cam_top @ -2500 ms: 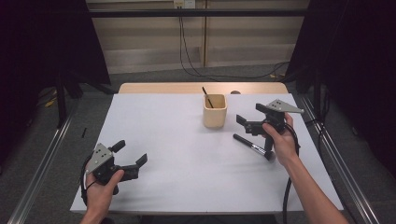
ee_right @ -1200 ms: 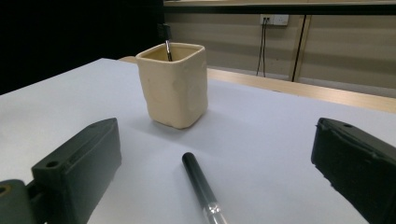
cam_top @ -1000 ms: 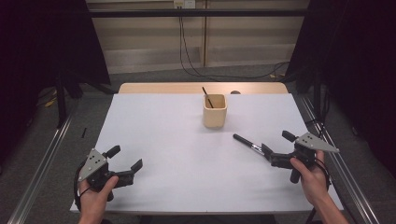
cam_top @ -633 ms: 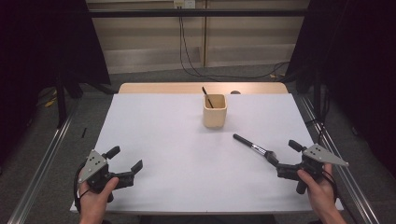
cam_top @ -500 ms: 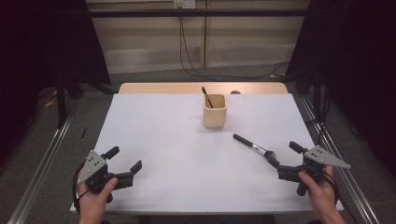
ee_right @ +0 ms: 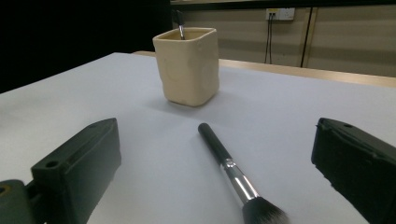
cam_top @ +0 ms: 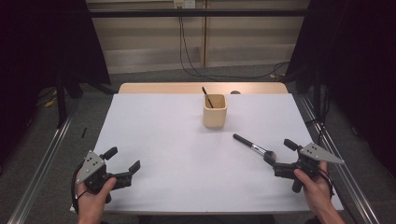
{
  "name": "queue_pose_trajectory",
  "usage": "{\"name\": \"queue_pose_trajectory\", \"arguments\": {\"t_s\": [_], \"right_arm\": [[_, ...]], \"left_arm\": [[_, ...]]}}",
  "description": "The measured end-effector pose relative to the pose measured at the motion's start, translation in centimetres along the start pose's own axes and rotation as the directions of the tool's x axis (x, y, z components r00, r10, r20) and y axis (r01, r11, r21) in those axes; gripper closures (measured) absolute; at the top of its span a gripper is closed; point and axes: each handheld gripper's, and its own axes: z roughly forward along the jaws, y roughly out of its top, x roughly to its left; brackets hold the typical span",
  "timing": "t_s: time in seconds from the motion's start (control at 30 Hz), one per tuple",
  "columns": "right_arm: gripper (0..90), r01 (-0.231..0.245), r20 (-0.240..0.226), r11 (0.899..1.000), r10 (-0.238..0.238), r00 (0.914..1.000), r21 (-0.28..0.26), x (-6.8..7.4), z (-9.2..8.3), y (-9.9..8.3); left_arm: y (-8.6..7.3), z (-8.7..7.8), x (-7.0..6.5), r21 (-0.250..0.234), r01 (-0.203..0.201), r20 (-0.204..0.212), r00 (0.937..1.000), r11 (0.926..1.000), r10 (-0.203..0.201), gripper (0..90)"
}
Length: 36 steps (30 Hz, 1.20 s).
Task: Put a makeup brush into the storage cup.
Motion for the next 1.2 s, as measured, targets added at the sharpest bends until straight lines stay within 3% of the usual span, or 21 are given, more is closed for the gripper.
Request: {"name": "queue_pose_trajectory", "arguments": {"t_s": [0.37,0.47,0.53,0.8,1.2], "right_arm": [[2.3,0.001,-0.001,1.000,-0.001,1.0000,0.026,-0.2,1.5,0.8],[0.9,-0.019,-0.048,0.999,0.021,0.9986,0.049,-1.0,1.9,1.4],[0.8,-0.023,-0.054,0.997,0.027,0.9982,0.067,-1.4,2.2,1.7],[0.6,0.007,-0.042,0.996,-0.004,0.9991,0.086,-2.5,3.1,3.0],[0.5,0.053,-0.054,0.995,-0.048,0.9974,0.081,-2.5,5.6,4.4]], "left_arm": [[0.2,-0.1,-0.2,-0.005,-0.009,0.004,1.0000,0.9999,0.009,2.8],[0.2,0.0,-0.2,-0.005,-0.006,0.002,1.0000,1.0000,0.006,2.8],[0.2,0.0,-0.1,0.000,-0.013,-0.001,0.9999,0.9999,0.013,2.8],[0.2,0.0,0.0,0.001,-0.016,-0.002,0.9999,0.9999,0.016,2.8],[0.1,0.1,0.0,0.013,-0.017,0.003,0.9998,0.9998,0.017,2.8]]}}
